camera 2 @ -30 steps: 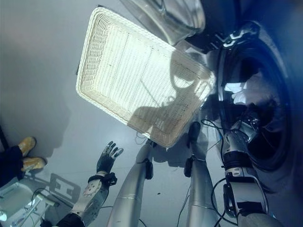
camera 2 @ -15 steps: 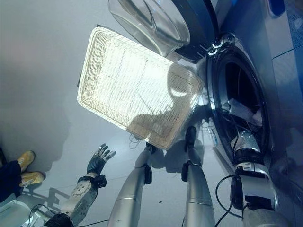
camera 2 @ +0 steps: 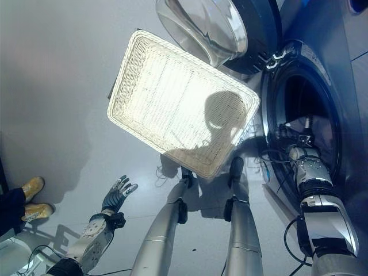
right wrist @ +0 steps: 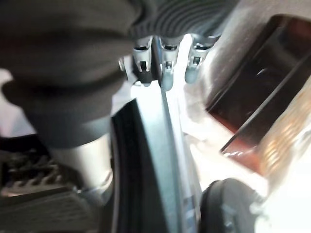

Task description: Put the clothes into the washing machine.

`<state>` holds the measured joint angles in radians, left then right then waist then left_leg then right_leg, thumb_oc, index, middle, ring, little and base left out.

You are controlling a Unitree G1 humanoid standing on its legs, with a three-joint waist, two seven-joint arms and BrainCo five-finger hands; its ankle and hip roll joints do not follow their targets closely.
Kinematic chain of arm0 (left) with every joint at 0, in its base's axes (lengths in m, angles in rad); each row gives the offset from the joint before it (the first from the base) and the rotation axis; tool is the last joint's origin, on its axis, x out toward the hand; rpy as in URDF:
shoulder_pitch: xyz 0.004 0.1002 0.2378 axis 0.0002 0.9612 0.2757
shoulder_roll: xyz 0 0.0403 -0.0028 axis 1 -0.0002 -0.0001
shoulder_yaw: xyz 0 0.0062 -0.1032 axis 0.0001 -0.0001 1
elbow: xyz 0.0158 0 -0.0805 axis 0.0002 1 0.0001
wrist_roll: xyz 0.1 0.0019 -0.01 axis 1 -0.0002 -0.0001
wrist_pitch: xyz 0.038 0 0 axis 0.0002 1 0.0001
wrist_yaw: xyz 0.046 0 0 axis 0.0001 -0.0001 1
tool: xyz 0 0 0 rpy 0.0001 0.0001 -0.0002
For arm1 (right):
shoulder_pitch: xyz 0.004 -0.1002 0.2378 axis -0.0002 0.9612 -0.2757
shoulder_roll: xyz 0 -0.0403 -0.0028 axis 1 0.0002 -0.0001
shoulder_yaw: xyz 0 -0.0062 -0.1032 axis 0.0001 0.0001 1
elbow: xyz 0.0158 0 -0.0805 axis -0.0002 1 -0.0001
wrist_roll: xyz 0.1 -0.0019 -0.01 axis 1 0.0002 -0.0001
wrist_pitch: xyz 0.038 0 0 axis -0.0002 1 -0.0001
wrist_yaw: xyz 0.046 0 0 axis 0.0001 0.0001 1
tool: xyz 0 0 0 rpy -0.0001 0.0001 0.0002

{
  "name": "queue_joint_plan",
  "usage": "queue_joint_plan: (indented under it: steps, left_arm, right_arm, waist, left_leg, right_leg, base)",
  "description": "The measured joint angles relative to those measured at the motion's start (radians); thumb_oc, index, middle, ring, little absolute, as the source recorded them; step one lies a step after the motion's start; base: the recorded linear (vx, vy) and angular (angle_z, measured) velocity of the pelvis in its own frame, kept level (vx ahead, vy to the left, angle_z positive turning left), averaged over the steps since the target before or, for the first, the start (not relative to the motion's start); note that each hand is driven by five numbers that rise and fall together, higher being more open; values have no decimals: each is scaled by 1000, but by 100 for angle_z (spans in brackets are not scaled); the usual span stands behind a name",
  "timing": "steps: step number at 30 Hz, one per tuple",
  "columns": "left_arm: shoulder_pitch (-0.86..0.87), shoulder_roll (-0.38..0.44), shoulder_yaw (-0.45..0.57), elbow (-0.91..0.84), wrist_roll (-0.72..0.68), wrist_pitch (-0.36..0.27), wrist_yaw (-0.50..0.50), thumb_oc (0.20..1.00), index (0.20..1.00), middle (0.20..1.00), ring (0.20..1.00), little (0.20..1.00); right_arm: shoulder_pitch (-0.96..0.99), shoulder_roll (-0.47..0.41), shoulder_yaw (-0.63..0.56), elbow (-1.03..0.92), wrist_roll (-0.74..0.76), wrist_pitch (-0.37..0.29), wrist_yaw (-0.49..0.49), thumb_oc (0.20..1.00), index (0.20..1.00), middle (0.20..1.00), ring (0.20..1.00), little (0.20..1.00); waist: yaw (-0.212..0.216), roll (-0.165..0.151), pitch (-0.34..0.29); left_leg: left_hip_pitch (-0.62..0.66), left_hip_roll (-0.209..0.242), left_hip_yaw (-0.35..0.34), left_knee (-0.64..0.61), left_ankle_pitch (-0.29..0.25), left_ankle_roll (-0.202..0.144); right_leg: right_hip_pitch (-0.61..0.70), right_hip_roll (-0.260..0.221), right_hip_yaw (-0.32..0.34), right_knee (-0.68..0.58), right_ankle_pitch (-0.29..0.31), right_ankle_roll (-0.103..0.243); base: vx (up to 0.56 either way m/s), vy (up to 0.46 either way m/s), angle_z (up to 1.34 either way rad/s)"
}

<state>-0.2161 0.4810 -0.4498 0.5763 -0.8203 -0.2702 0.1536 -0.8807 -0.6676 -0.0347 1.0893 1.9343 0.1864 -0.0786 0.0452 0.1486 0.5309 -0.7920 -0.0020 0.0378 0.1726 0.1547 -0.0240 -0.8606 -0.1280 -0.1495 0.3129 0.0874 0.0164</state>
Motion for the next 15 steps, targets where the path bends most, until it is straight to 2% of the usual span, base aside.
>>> queue_joint_plan:
  steps: [6,10,12,15]
  left_arm:
    - [-1,-33,0,-4,0,-2,1,1000,1000,1000,1000,1000]
    - [-1,-53,7,24,1,-1,0,1000,1000,1000,1000,1000]
    - [-1,-68,11,47,5,-2,9,1000,1000,1000,1000,1000]
    - [-2,-87,31,59,23,0,19,1000,1000,1000,1000,1000]
  right_arm:
    - [2,48,-43,12,2,-25,154,1000,1000,1000,1000,1000]
    - [26,66,-53,-4,-1,-25,203,1000,1000,1000,1000,1000]
    - [76,72,-47,-1,-103,-23,213,1000,1000,1000,1000,1000]
    - [139,72,-13,6,-335,-26,213,1000,1000,1000,1000,1000]
  waist:
    - [-1,1,0]
    - [-1,1,0]
    - [-4,1,0]
    - [-8,-1,1]
  left_leg:
    - [30,-4,4,-28,8,3]
    - [66,-3,15,-60,11,4]
    - [110,-5,24,-86,14,8]
    - [188,-11,43,-110,12,16]
  right_leg:
    - [27,-1,1,-27,8,2]
    - [60,3,5,-68,23,8]
    - [113,6,11,-124,54,8]
    - [200,4,20,-176,71,22]
  base:
    - [-62,139,-1]
    - [-71,214,-8]
    - [-77,205,-15]
    - [-45,129,-8]
